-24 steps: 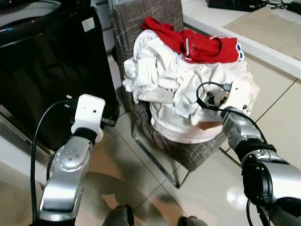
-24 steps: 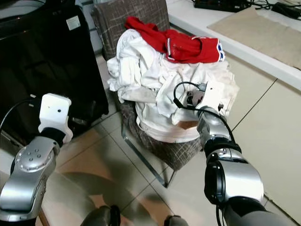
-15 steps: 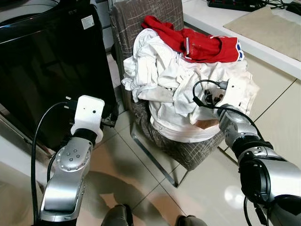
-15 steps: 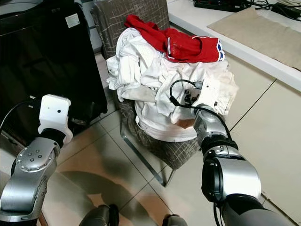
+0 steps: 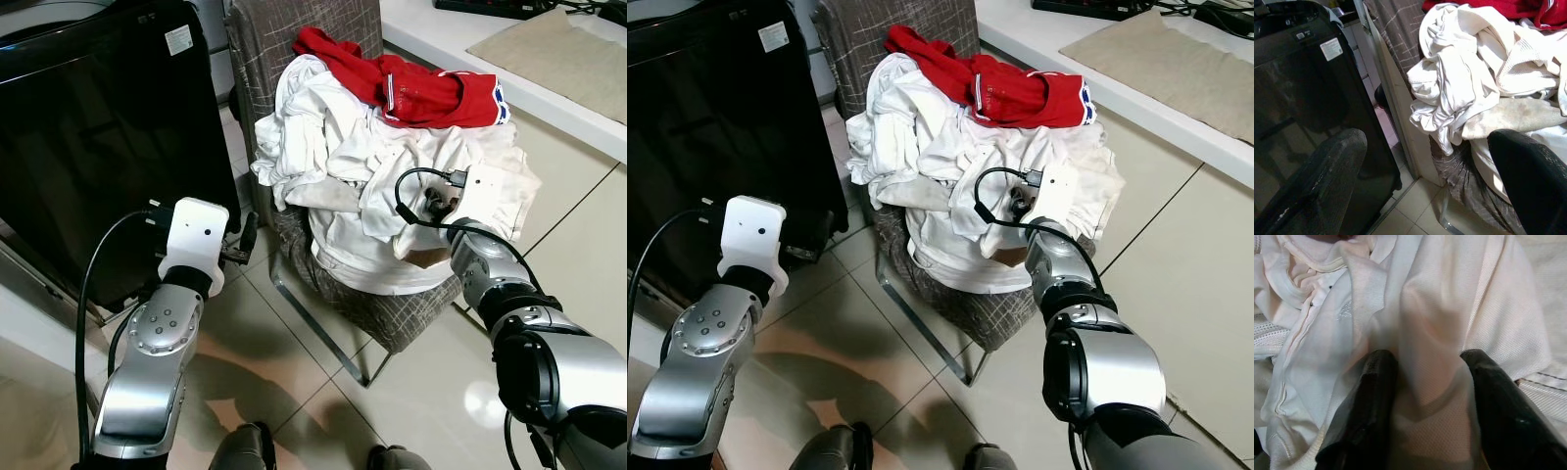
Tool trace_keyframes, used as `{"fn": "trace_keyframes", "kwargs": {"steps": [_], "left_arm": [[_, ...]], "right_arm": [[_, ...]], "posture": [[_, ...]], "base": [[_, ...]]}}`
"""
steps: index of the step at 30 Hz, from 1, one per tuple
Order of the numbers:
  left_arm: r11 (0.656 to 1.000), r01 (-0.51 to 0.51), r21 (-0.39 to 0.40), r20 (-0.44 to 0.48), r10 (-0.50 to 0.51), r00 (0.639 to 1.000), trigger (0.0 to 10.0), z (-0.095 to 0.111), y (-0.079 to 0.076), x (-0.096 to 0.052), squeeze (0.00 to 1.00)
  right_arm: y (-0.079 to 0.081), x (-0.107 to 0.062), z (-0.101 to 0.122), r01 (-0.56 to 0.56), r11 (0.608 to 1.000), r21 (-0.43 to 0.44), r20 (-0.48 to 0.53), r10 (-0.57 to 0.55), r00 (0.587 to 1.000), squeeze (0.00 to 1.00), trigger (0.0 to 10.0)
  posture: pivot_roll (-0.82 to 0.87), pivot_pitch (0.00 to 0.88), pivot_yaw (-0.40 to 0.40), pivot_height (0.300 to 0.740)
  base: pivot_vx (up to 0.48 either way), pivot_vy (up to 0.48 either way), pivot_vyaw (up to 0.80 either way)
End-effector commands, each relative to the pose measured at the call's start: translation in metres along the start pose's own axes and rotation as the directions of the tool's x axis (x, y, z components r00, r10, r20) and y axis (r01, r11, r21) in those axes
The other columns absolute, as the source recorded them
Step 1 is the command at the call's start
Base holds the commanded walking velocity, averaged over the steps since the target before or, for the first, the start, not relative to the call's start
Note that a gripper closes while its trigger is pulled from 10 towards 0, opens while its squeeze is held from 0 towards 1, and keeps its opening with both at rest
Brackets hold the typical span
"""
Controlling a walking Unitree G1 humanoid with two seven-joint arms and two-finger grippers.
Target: Clothes washing
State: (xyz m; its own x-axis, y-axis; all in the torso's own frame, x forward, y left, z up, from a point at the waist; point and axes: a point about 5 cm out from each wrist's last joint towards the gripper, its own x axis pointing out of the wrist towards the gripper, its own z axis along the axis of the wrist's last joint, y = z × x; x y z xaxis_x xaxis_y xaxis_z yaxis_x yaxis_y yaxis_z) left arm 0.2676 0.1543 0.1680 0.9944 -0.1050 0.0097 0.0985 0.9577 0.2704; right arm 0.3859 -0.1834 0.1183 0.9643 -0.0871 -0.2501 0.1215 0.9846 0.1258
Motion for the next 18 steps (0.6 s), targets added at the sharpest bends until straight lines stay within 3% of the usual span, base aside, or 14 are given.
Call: {"fn": "trace_keyframes", "kwargs": {"steps": [1, 13, 18], "left_arm": [[1.0, 0.0, 0.008, -0.01, 0.001, 1.0, 10.0, -0.001, 0.0, 0.002, 0.0], [1.0, 0.018, 0.006, -0.011, -0.018, 1.0, 10.0, -0.002, -0.004, 0.005, 0.0], [1.0, 0.026, 0.006, -0.01, -0.026, 1.0, 10.0, -0.003, -0.006, 0.008, 0.0]], "right_arm": [[-0.001, -0.001, -0.005, 0.01, 1.0, 0.008, -0.009, -0.01, 1.0, 0.0, 0.0], [0.007, 0.0, 0.003, -0.021, 0.998, -0.055, 0.042, 0.023, 0.999, 0.0, 0.0], [0.016, 0.001, 0.019, -0.058, 0.995, -0.082, 0.122, 0.067, 0.99, 0.0, 0.0]], "posture": [[0.1, 0.154, -0.002, 0.74], [0.08, 0.147, 0.001, 0.74], [0.07, 0.135, 0.002, 0.74]], "base": [[0.0, 0.0, 0.0], [0.0, 0.0, 0.0], [0.0, 0.0, 0.0]]}}
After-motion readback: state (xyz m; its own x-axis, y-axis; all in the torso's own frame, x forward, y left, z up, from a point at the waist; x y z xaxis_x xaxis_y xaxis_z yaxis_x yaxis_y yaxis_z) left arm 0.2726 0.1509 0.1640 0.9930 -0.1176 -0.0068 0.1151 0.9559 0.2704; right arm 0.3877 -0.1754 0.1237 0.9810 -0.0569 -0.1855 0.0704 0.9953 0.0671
